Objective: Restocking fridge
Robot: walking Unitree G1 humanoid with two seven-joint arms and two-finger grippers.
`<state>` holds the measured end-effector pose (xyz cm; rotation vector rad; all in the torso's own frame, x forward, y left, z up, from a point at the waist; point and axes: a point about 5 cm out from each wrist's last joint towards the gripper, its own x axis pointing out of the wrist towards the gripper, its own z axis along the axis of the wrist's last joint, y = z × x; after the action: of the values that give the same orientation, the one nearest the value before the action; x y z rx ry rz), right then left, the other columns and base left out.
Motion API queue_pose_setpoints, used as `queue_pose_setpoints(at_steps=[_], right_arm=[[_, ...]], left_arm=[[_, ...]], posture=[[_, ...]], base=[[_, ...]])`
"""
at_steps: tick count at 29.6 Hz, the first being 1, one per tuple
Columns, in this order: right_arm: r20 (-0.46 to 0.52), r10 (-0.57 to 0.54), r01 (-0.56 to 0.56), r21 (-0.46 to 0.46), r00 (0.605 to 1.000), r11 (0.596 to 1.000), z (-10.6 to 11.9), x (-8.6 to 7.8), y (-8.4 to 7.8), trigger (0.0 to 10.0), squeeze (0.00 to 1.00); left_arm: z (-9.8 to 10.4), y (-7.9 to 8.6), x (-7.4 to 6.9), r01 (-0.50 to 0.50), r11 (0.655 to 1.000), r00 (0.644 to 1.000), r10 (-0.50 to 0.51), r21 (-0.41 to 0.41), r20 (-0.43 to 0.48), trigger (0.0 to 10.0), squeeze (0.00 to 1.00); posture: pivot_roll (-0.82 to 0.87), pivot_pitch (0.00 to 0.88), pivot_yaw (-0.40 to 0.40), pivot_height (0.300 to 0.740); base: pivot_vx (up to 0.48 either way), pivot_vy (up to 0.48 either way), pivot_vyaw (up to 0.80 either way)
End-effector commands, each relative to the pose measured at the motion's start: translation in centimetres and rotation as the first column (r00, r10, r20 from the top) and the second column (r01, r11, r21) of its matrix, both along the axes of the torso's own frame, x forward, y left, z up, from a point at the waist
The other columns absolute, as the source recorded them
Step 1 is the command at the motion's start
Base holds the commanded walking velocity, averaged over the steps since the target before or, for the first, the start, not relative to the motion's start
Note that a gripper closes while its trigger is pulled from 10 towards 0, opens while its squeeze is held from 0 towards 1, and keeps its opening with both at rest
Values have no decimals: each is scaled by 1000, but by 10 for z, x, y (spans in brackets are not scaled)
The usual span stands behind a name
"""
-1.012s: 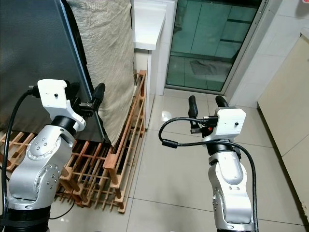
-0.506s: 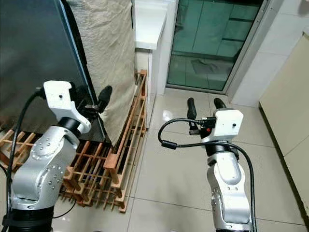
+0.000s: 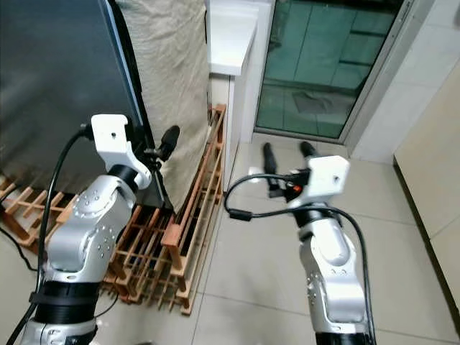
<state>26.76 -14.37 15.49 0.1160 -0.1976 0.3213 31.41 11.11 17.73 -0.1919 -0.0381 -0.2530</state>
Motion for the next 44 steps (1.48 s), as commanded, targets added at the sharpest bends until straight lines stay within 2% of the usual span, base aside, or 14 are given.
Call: queue_pose_setpoints(at_steps=[1, 6, 8, 12, 21, 28, 30, 36, 38, 39, 41, 42, 43, 44], right_arm=[[-2, 82, -82, 5, 997, 997, 6, 1, 8, 10000, 0], [-7, 129, -129, -4, 992, 992, 8, 3, 11, 10000, 0], [-20, 160, -160, -9, 987, 987, 6, 1, 13, 10000, 0], [-38, 177, -177, -11, 984, 984, 4, -2, 13, 10000, 0], [-47, 195, -196, -23, 980, 980, 4, -2, 17, 10000, 0], [-42, 188, -190, -30, 981, 981, 6, 0, 15, 10000, 0], [-51, 201, -203, -33, 978, 979, 4, -2, 16, 10000, 0], [-99, 222, -226, -31, 970, 974, -5, -9, 16, 10000, 0], [-122, 228, -234, -33, 966, 972, -10, -14, 16, 10000, 0], [-131, 226, -232, -34, 965, 972, -13, -16, 15, 10000, 0], [-130, 222, -228, -34, 966, 973, -13, -17, 15, 10000, 0], [-114, 188, -193, -37, 976, 981, -11, -14, 13, 10000, 0], [-109, 158, -163, -35, 981, 986, -10, -12, 10, 10000, 0], [-109, 158, -163, -35, 981, 986, -10, -12, 10, 10000, 0]], left_arm=[[5, -10, 3, 45, 999, 999, -45, 3, 17, 10000, 0], [4, -14, 3, 78, 997, 997, -78, -10, 15, 10000, 0], [0, -23, 2, 163, 986, 987, -163, -15, 0, 10000, 0], [0, -38, -6, 310, 951, 951, -310, -19, -1, 10000, 0], [14, -66, -6, 469, 880, 882, -464, -78, 75, 10000, 0], [37, -87, -15, 624, 765, 779, -591, -159, 208, 10000, 0], [42, -91, -24, 700, 695, 712, -660, -165, 239, 10000, 0], [49, -86, -31, 760, 621, 649, -716, -192, 255, 10000, 0], [53, -75, -32, 754, 620, 657, -709, -216, 255, 10000, 0], [54, -60, -27, 697, 689, 716, -655, -198, 244, 10000, 0], [52, -50, -22, 636, 750, 769, -598, -181, 227, 10000, 0], [47, -34, -14, 521, 838, 849, -491, -163, 195, 10000, 0], [43, -25, -10, 449, 879, 889, -421, -159, 179, 10000, 0], [43, -25, -10, 449, 879, 889, -421, -159, 179, 10000, 0]], posture=[[-101, 0, 7, 740], [-110, 0, 7, 740], [-104, 0, 3, 740], [-104, 0, 2, 740], [-119, 0, 8, 740], [-137, 0, 16, 740], [-137, 0, 15, 740], [-138, 0, 13, 740], [-138, 0, 13, 740], [-138, 0, 13, 740], [-133, 0, 18, 740], [-128, 0, 19, 740], [-128, 0, 19, 740], [-128, 0, 19, 740]], base=[[0, 0, 0], [0, 0, 0], [0, 0, 0], [0, 0, 0], [0, 0, 0], [0, 0, 0], [0, 0, 0], [0, 0, 0], [0, 0, 0], [0, 0, 0], [0, 0, 0], [0, 0, 0], [0, 0, 0], [0, 0, 0]])
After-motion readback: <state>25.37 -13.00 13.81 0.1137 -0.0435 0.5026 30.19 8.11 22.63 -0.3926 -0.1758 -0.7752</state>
